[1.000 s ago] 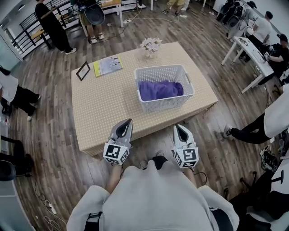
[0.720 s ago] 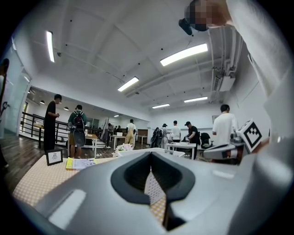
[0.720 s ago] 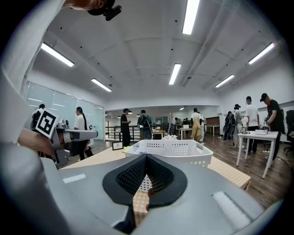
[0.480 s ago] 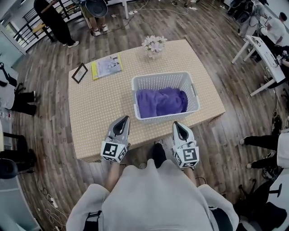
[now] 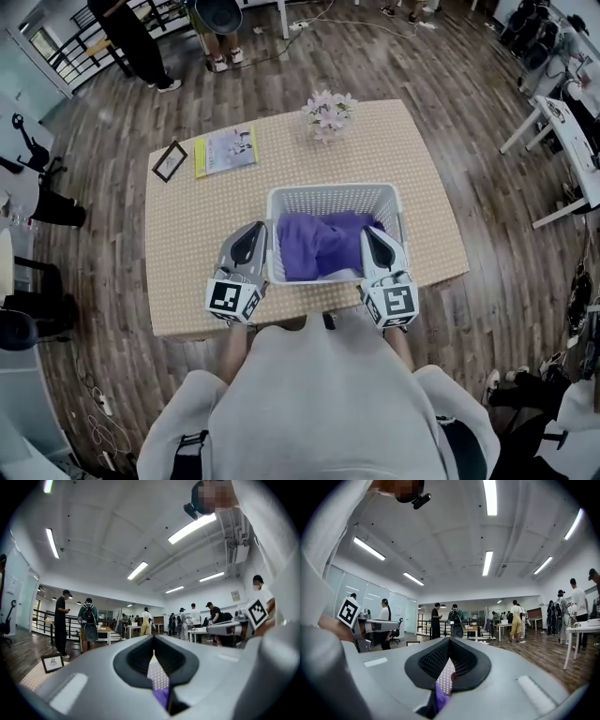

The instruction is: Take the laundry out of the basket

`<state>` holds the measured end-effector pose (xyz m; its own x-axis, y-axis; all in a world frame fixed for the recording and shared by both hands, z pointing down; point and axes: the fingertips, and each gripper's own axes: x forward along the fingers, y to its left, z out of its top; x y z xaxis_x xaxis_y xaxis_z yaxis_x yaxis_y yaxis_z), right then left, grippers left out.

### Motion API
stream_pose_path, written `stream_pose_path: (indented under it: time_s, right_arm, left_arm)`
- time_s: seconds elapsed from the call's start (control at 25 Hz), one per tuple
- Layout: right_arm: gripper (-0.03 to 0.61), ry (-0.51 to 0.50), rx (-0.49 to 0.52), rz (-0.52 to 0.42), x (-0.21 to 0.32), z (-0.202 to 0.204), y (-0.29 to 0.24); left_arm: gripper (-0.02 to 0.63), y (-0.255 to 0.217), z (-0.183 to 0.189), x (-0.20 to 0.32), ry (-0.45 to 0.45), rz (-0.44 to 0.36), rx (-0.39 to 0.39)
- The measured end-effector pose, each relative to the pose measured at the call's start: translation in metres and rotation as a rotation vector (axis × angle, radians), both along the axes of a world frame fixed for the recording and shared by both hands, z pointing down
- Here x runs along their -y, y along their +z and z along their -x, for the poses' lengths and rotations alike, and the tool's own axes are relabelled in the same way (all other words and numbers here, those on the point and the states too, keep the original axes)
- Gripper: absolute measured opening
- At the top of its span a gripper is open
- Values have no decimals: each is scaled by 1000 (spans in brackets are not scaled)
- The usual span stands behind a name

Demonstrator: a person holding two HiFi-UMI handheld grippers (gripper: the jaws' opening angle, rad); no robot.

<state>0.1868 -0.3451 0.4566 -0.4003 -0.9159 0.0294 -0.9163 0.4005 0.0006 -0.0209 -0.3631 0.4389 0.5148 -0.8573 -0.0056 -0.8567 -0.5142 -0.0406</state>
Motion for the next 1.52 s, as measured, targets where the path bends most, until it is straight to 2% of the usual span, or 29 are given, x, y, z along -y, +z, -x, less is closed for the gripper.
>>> stream_pose_path:
  time_s: [0.32,0.52,0.6,0.64,0.72,0.8,0.92,0.96,1.0,1.2,1.36,1.4,1.44,1.48,1.52]
  right_arm:
    - [-2,-77,11,27,35,20,3]
    - [-2,-45,6,46,48,26,9]
    - [-2,-29,-36,58,50,30,15]
    - [-2,-28,-89,61,51,33,19]
    - [-2,-58,-283,59,48,40,30]
    - [-2,-127,-546,33,43,51,42]
    - [-2,-264,-1015,-19,38,64,68]
    - [-2,-303,-1128,-28,38,66,77]
    - [-2,-333,-1184,-26,38,69,84]
    - [-2,-409,-1135,86,34,79,110]
    - [3,-457,-1042,246,33,83,137]
    - [121,-485,-1030,313,32,83,147]
    - [303,-520,-1033,389,31,82,160]
    - [344,-554,-1048,456,30,80,174]
    - [418,-585,-1071,505,30,78,187]
  left_arm:
    - [9,1,15,18,-64,24,9]
    - [10,9,22,36,-33,38,8]
    - [10,16,25,44,-12,54,4]
    - [11,20,27,48,-4,62,2]
    - [11,26,30,52,10,75,-8]
    - [11,31,31,53,22,92,-22]
    - [10,36,33,56,36,108,-40]
    - [9,37,34,58,38,111,-47]
    - [9,39,35,59,39,114,-53]
    - [11,49,44,60,37,132,-74]
    - [10,55,52,63,22,146,-88]
    - [10,55,54,64,20,148,-91]
    - [10,56,55,66,18,151,-93]
    - [9,57,55,68,16,153,-96]
    - [10,58,56,69,15,157,-97]
